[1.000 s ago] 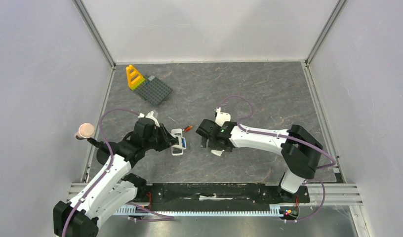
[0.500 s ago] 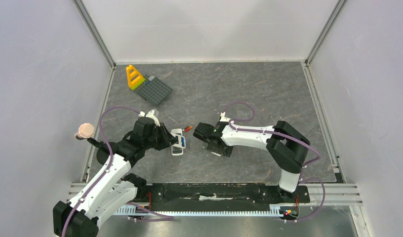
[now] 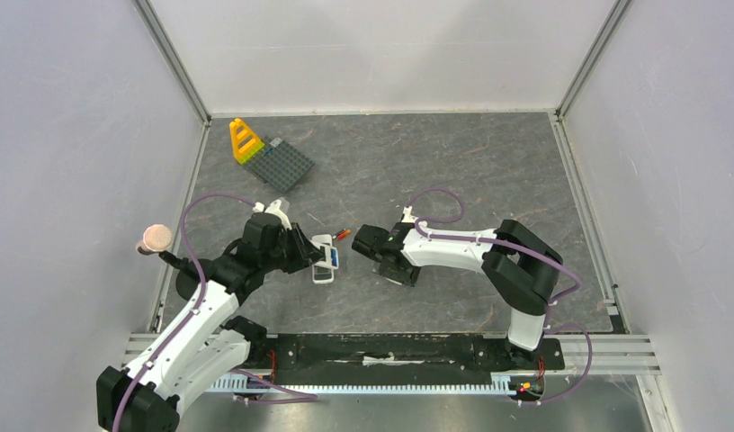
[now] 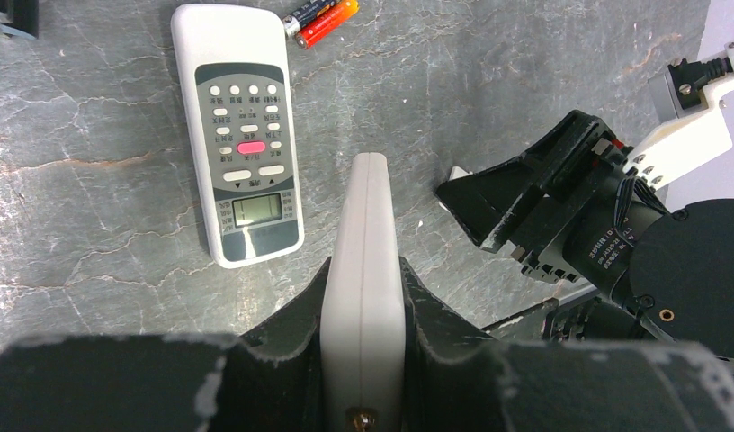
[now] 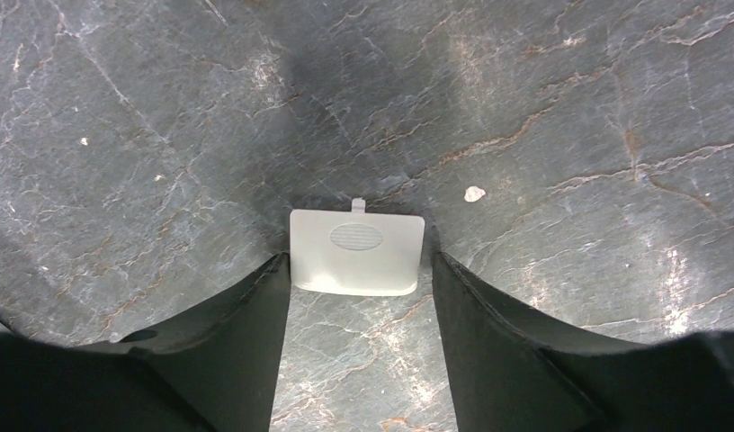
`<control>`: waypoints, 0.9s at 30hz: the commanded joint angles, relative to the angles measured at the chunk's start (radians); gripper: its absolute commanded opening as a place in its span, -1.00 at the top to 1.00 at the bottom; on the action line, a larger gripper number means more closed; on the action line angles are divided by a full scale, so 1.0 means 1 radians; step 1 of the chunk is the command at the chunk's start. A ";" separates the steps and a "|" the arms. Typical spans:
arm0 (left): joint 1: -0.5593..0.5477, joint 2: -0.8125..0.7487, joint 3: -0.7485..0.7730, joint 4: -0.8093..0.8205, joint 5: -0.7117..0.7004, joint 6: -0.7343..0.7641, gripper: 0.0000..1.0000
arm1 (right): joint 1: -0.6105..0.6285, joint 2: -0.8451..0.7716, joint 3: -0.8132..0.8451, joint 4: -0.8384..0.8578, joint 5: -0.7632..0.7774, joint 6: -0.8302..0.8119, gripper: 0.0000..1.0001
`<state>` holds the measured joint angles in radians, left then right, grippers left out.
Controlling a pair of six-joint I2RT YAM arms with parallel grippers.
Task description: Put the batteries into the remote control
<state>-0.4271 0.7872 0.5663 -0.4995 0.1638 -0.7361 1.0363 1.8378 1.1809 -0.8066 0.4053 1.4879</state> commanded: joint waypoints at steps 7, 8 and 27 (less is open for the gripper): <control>0.001 -0.034 -0.010 0.054 0.042 0.032 0.96 | -0.001 -0.037 -0.052 0.017 0.009 -0.023 0.24; 0.002 -0.035 -0.012 0.061 0.055 0.031 0.96 | -0.001 -0.047 -0.051 0.022 0.022 -0.054 0.29; 0.002 0.179 0.050 0.269 0.542 0.040 0.96 | 0.001 -0.738 -0.296 0.397 -0.402 -1.407 0.80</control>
<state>-0.4271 0.9215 0.5438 -0.3416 0.5415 -0.7361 1.0332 1.1042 0.8337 -0.3687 0.1871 0.4202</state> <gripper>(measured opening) 0.283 0.502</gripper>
